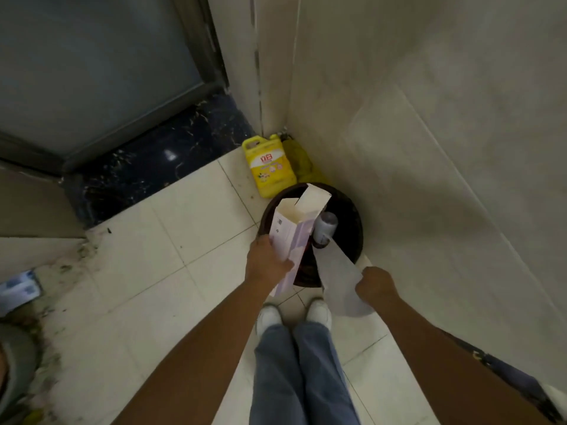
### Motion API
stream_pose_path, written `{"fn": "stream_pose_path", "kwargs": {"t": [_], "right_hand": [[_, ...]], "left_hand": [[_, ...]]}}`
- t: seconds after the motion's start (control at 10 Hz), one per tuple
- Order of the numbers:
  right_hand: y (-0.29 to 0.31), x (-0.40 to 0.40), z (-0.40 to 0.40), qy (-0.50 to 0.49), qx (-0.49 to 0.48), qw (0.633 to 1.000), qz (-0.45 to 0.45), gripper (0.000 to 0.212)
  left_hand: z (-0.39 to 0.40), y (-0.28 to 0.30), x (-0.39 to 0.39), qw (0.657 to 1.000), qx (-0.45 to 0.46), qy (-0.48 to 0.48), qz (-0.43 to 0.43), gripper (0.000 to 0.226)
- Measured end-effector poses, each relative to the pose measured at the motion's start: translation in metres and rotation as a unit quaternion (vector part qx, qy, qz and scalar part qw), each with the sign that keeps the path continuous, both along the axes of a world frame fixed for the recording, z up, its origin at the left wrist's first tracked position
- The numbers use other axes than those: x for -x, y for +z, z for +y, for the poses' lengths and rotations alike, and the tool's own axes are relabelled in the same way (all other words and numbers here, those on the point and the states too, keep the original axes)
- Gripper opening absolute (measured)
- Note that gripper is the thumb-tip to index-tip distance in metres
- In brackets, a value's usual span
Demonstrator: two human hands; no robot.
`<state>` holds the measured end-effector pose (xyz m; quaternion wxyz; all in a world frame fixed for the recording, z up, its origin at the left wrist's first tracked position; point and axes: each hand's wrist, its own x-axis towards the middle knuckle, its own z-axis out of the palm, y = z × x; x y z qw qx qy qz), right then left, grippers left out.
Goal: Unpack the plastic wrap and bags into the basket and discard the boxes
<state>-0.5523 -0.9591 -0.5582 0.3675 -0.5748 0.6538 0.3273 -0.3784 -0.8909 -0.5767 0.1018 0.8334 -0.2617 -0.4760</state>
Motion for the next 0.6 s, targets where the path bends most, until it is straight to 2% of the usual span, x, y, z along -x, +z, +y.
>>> {"fn": "stream_pose_path", "kwargs": {"t": [0.2,0.3,0.4,0.5,0.6], "right_hand": [[-0.102,-0.007,-0.026,-0.071,-0.012,0.997,-0.008,0.031],[-0.125,-0.004,-0.029,-0.115,-0.001,0.992,-0.041,0.031],[-0.12,-0.001,-0.024,-0.066,0.024,0.996,-0.054,0.034],[-0.089,-0.005,-0.02,-0.014,0.032,0.994,-0.101,0.034],[-0.044,-0.021,-0.029,0.032,0.084,0.988,-0.129,0.034]], "left_hand": [[-0.029,-0.108,0.027,0.999,-0.013,0.039,0.018,0.061],[-0.032,-0.133,0.032,0.998,-0.028,0.049,0.031,0.064],[-0.024,-0.132,0.034,1.0,-0.029,-0.007,-0.005,0.052],[-0.024,-0.1,0.029,0.994,-0.009,-0.099,-0.046,0.044],[-0.037,-0.053,0.018,0.978,0.025,-0.173,-0.117,0.05]]}}
